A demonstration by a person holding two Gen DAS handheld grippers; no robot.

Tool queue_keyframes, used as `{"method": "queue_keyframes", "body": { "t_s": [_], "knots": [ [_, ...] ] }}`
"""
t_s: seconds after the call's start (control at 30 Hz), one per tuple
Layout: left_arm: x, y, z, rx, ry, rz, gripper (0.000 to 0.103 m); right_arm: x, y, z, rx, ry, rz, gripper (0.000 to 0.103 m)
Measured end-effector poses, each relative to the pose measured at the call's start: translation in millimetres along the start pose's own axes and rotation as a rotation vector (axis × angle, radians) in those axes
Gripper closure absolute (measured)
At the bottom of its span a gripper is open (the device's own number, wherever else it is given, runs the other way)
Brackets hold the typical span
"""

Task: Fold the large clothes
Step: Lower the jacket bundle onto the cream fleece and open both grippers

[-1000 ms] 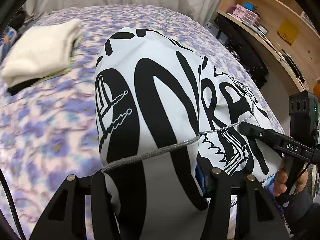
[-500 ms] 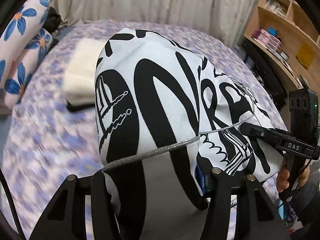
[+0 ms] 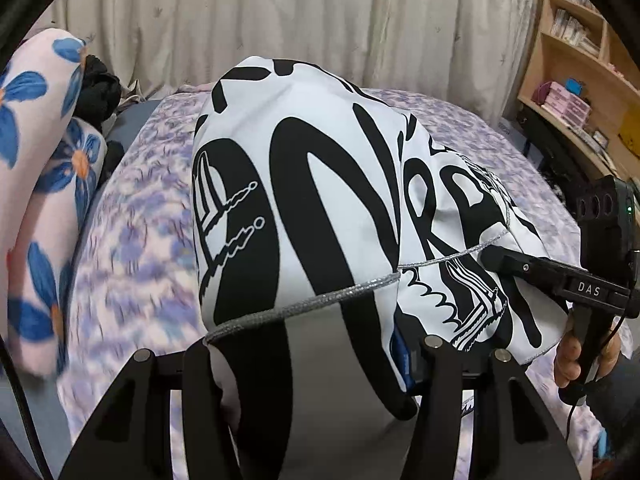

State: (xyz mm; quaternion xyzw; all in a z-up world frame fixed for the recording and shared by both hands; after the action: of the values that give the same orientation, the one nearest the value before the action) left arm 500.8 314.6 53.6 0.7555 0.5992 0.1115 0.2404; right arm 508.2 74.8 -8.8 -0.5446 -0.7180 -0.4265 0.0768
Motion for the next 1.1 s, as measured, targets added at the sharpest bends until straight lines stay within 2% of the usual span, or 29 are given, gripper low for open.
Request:
{"method": "queue_keyframes", "body": {
  "t_s": [0.07, 0.13, 0.17, 0.2, 0.23, 0.27, 0.3, 0.4, 0.57, 0.67, 0.8, 0.83, 0.9, 1.0, 1.1],
  "knots": [
    [23, 20, 26, 0.029, 0.0, -0.011, 0.049, -13, 13, 25, 0.023, 0.009, 0.018, 0.081],
    [44, 28, 56, 0.074, -0.004, -0.034, 0.043, -32, 18, 56, 0.064, -0.028, 0.038, 0.078],
    [53, 27, 72, 0.105, -0.006, -0.057, 0.039, -38, 16, 67, 0.082, -0.056, 0.04, 0.077],
    [58, 25, 86, 0.126, 0.009, -0.061, 0.029, -43, 13, 76, 0.089, -0.097, 0.03, 0.072],
    [63, 24, 95, 0.135, 0.021, -0.06, 0.021, -47, 11, 80, 0.093, -0.126, 0.021, 0.065],
    [68, 23, 100, 0.135, 0.017, -0.071, 0.017, -49, 9, 80, 0.09, -0.126, 0.019, 0.064],
    [72, 22, 102, 0.131, 0.007, -0.082, 0.012, -49, 8, 79, 0.091, -0.12, 0.019, 0.063],
    [76, 19, 97, 0.118, 0.002, -0.097, 0.011, -41, 7, 73, 0.122, -0.146, -0.007, 0.058],
    [64, 11, 68, 0.065, 0.13, -0.052, 0.012, -30, 6, 55, 0.154, -0.246, -0.035, 0.054],
    [60, 10, 42, 0.014, 0.193, -0.034, 0.021, -23, 3, 38, 0.15, -0.297, -0.042, 0.054],
    [52, 5, 9, -0.042, 0.198, -0.061, 0.055, 0, 2, 8, 0.047, -0.38, -0.101, 0.054],
    [51, 5, 4, -0.042, 0.2, -0.072, 0.068, 7, 4, 2, 0.018, -0.39, -0.116, 0.054],
    [47, 3, 1, -0.04, 0.194, -0.087, 0.086, 19, 6, -2, -0.012, -0.386, -0.143, 0.054],
    [35, 0, 4, -0.043, 0.184, -0.099, 0.089, 33, 9, 7, -0.012, -0.356, -0.168, 0.056],
    [26, -4, 16, -0.037, 0.228, -0.09, 0.089, 36, 8, 27, 0.019, -0.355, -0.176, 0.073]
  ]
}}
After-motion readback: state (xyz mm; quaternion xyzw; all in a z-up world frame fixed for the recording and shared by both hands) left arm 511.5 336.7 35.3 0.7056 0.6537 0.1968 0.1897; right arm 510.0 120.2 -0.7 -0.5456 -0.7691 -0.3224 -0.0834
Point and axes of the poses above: each gripper's, at about its wrist camera, not at the fingertips, and z roughly the way its jaws point, x to its left, y to its top, the point moved 4 cm from there along z, roughly the way its jaws point, and after that the axes turned 10 degrees about x, right-handed, at the moved point
